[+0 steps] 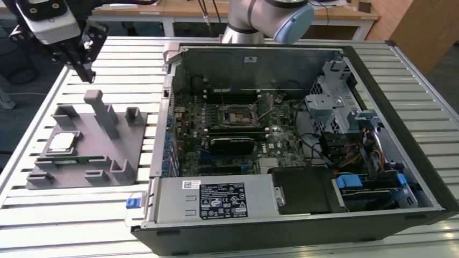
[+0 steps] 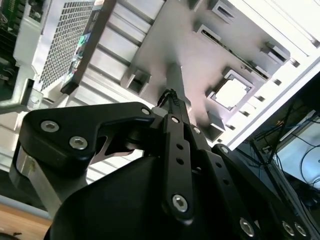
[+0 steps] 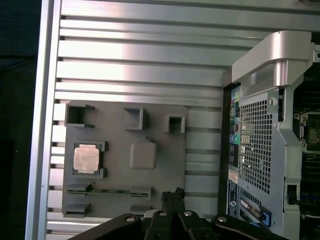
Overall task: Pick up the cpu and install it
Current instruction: 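Reach for the cpu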
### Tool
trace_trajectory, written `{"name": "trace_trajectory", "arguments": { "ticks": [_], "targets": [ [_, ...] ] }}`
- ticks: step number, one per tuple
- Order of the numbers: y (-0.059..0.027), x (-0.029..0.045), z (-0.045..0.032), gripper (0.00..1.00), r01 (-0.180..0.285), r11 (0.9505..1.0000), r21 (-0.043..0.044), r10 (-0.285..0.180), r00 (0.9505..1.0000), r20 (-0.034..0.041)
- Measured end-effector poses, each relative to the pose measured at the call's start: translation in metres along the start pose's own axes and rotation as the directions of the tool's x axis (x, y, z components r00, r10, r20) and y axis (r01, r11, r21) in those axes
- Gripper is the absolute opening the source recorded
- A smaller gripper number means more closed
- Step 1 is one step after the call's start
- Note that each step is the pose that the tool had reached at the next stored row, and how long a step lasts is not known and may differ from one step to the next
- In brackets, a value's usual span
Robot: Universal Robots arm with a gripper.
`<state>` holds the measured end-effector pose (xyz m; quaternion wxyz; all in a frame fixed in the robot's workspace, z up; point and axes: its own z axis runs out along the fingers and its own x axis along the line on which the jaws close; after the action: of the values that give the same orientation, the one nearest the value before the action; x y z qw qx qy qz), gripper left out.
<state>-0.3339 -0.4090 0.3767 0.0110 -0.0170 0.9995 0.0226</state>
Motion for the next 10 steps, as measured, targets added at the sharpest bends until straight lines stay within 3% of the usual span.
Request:
{"name": "trace_trajectory", "arguments": {
  "ticks": [10],
  "targets": [
    [0.0006, 0.0289, 0.0079, 0.11, 0.000, 1.0000, 0.0000, 0.000, 1.0000, -0.0003]
  ]
}}
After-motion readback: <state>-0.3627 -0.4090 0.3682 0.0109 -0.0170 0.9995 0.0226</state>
